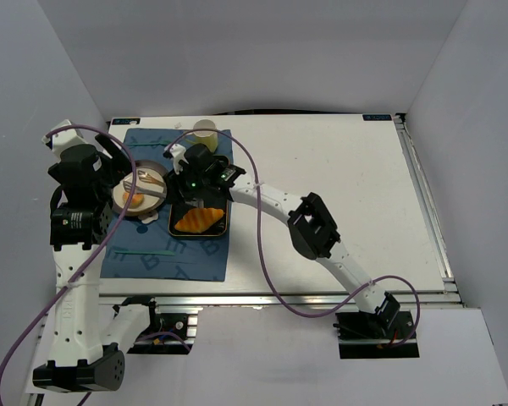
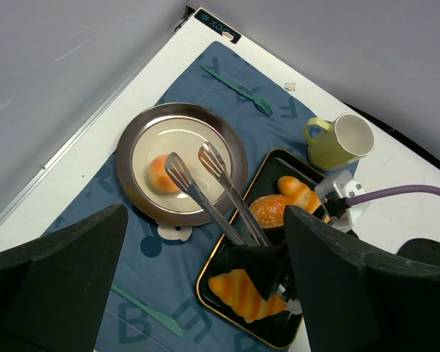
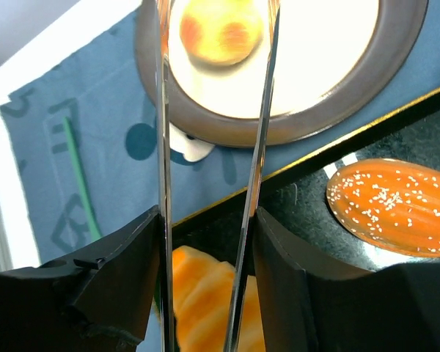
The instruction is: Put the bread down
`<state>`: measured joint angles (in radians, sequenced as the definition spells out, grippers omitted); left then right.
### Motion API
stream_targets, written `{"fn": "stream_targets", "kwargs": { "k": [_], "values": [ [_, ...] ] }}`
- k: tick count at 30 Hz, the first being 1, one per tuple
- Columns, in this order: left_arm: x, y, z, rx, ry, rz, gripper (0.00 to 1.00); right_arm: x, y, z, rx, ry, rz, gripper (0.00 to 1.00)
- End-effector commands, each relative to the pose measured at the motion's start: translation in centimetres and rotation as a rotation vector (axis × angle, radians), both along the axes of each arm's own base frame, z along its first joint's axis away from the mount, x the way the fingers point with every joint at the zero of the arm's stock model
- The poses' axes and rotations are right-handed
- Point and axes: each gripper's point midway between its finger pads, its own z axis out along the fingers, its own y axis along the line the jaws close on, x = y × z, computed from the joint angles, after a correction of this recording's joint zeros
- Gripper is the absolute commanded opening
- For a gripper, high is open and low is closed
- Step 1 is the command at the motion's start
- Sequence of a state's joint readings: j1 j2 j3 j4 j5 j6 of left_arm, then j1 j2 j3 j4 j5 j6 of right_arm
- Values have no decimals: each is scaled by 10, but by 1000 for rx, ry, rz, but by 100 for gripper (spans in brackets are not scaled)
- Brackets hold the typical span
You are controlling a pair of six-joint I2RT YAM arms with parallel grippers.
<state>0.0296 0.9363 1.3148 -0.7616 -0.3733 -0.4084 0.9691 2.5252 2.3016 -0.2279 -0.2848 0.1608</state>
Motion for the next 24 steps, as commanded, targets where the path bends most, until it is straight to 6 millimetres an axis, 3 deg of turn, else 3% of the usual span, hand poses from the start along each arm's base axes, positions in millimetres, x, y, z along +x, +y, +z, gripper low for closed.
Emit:
{"fn": "stream_targets", "kwargs": {
  "k": [1,10,11,13,14,15,16,17,18,20,21,22,24],
  "values": [
    [-4,-1,3,3,-16,-8,98,-5,5,83,155,-69,32,57],
    [-7,0,6,7,-19,-2,98,-8,-1,90,163,-58,8,54],
    [-7,0,6,8,-19,-2,98,-7,-4,103,176,-75,-4,54],
    [-7,0,8,9,-21,-2,98,-1,-15,104,158,-79,-41,55],
    [-8,0,10,8,-25,0,98,-2,-23,118,163,-85,-55,56],
    [-8,0,10,8,-23,0,98,6,-32,119,146,-92,-101,56],
    [-8,0,13,8,-31,-1,98,11,-45,110,114,-76,-134,56],
    [-9,0,14,8,-32,1,98,12,-61,129,120,-86,-168,56],
    [-10,1,15,8,-31,5,98,18,-75,132,107,-91,-218,56],
    [-12,1,17,10,-31,6,98,21,-115,142,94,-80,-298,56],
    [-13,2,17,11,-29,9,98,32,-136,142,72,-90,-374,56],
    [-15,2,17,12,-29,8,98,27,-159,147,56,-91,-413,56],
    [-16,1,16,12,-26,7,98,36,-203,141,-6,-84,-542,56]
  ]
}}
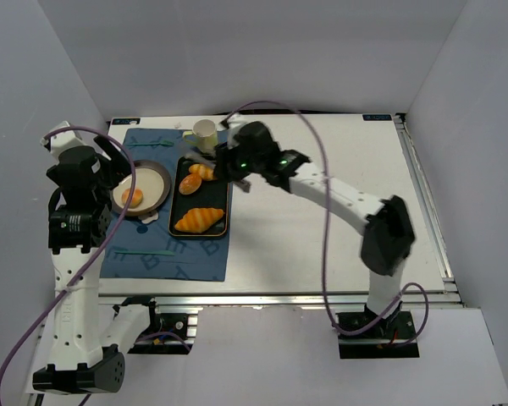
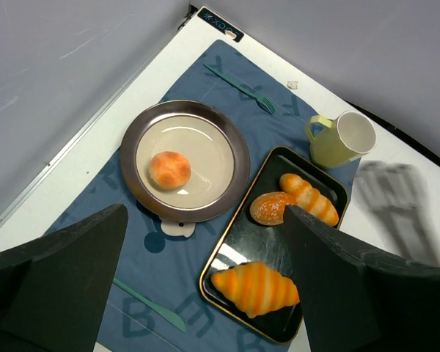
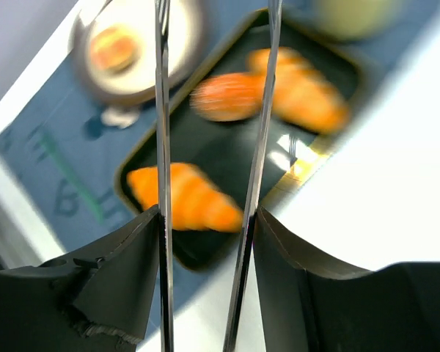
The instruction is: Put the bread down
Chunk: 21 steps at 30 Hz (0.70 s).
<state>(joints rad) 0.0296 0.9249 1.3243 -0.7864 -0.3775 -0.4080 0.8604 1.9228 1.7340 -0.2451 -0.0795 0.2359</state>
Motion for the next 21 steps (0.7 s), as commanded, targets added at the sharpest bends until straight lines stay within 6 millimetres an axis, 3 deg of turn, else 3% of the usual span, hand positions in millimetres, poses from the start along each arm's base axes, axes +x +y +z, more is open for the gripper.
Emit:
{"fn": "stream_targets", "kwargs": {
  "k": [1,2,3,4,5,6,7,9,12,21],
  "values": [
    [-12,0,14,10,-33,0,98,19,-78,56,27,-75,-255,56],
    [-12,-1,11,8,-27,-3,98,15,-99,38,-20,-47,-294,57],
    [-13,-2,10,5,-27,-10,98,19,-124,31,-56,-39,-357,57],
    [-14,-3,9,1,-25,-14,98,14,-142,42,-48,-52,-395,58],
    [-13,-5,3,-5,-14,-23,98,12,-173,29,-93,-31,-457,58],
    [-13,-6,0,-11,-9,-29,98,12,-188,21,-115,-19,-488,58],
    [-14,-7,-2,-14,-8,-34,98,7,-205,0,-160,15,-519,58],
    [-13,-11,-7,-27,0,-51,98,11,-233,-11,-177,38,-584,58],
    [-13,-13,-10,-35,-2,-61,98,15,-251,-32,-201,74,-631,58],
    [-16,-11,-18,-25,36,-57,98,39,-278,-98,-285,234,-805,61]
  ]
}}
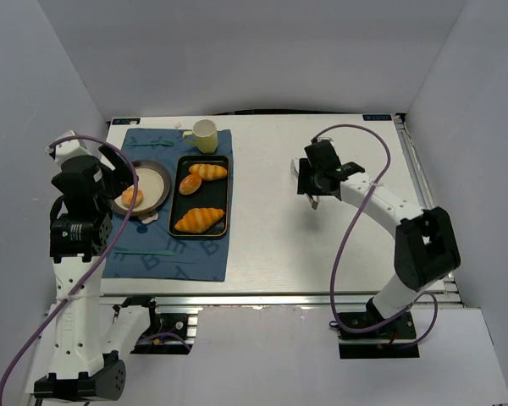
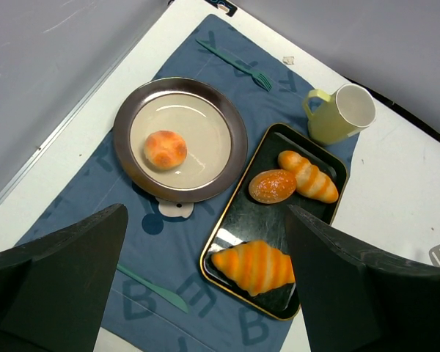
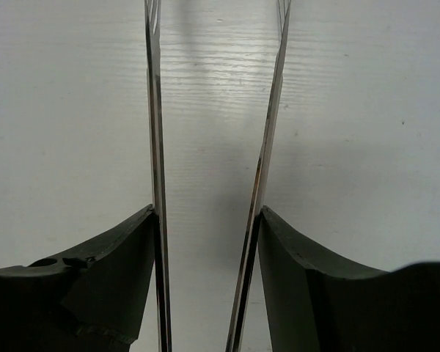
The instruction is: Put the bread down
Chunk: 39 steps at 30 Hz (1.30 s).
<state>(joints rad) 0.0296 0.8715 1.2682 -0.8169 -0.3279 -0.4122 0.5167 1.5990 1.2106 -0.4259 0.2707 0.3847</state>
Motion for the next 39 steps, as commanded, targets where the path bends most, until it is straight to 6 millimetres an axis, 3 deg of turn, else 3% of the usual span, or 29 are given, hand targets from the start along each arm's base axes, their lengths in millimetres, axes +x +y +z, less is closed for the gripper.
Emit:
{"fn": "stream_targets", "kwargs": {
  "k": [1,6,10,22,28,32,35,37,39],
  "values": [
    [-4,-2,-3,1,11,-10,98,16,-16,-6,23,-8,-105,61],
    [-3,-2,-6,4,26,-12,98,23,-33,-26,-30,13,-147,63],
    [-3,-2,-8,2,23,-11,98,19,-44,-42,-54,45,-157,64],
    [-3,-3,-12,-1,36,-16,98,4,-44,-90,-65,141,-114,71],
    [-2,-2,-13,2,38,-16,98,5,-43,-94,-72,151,-102,89],
    [-2,-2,-15,4,43,-15,98,6,-42,-75,-56,124,-95,89],
    [-3,-2,-15,6,47,-15,98,3,-45,-40,-49,84,-92,89],
    [-4,-1,-12,9,51,-11,98,2,-49,5,-28,1,-97,89],
    [-5,0,-10,16,53,-9,98,-10,-56,28,-29,-19,-102,89]
  ]
}}
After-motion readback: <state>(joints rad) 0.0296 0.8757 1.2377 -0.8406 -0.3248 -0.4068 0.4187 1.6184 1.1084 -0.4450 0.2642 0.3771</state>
